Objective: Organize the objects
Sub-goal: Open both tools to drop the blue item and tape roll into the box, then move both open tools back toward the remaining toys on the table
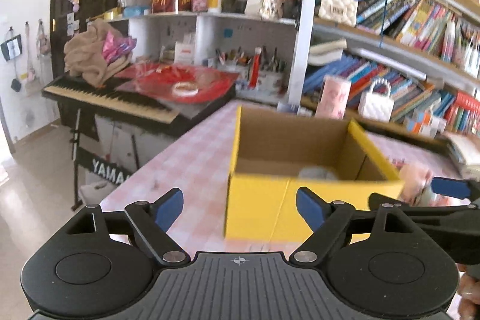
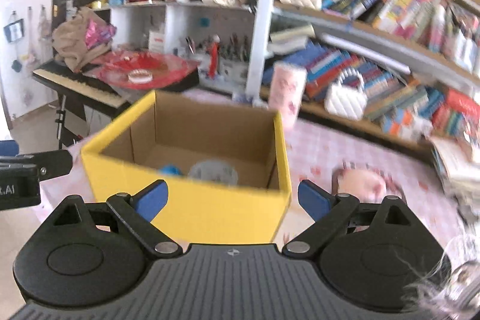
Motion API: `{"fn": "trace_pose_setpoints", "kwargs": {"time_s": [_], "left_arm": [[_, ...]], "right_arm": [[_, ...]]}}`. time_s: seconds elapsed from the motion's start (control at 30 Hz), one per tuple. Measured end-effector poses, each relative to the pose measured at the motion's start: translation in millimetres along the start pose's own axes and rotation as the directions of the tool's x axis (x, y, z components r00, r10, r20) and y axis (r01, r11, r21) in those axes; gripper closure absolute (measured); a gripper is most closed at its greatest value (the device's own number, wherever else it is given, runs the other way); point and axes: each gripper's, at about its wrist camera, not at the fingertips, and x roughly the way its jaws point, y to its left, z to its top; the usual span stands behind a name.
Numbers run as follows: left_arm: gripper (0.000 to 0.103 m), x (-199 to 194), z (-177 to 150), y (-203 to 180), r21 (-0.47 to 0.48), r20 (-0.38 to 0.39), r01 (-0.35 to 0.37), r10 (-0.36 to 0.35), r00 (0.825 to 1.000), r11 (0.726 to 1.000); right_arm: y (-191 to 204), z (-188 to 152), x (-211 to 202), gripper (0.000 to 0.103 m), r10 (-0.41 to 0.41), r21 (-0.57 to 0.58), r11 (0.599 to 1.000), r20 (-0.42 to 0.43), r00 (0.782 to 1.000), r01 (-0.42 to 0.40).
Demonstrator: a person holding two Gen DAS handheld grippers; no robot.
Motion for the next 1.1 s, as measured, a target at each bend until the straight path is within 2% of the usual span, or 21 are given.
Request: {"fn": "trace_pose_setpoints", "kwargs": {"time_s": [0.23, 0.5, 0.83, 1.1], "left_arm": [[0.019, -11, -30, 5, 0.029, -0.082, -0.001, 0.003, 0.997, 1.0], [0.015, -20, -50, 7, 0.073, -0.141, -0.006, 0.017, 0.99, 0.997], [0.015, -26, -60, -4, 0.105, -0.164, 0.073, -0.055, 0.985, 0.992], [0.015, -23, -59, -34, 0.158, -0.168, 0.166, -0.139, 0.976, 0.973]], "right_arm": [[13, -37, -18, 0.009, -0.038, 0.008, 0.999, -0.1, 0.994, 0.039], [18, -58, -33, 0.008, -0.071, 0.025, 0.997, -0.151, 0.986, 0.076], [10, -77, -54, 0.008, -0.134, 0.059, 0.987, -0.178, 0.975, 0.146], [-14, -86, -70, 0.008, -0.223, 0.101, 0.964, -0.197, 0.955, 0.246]]}}
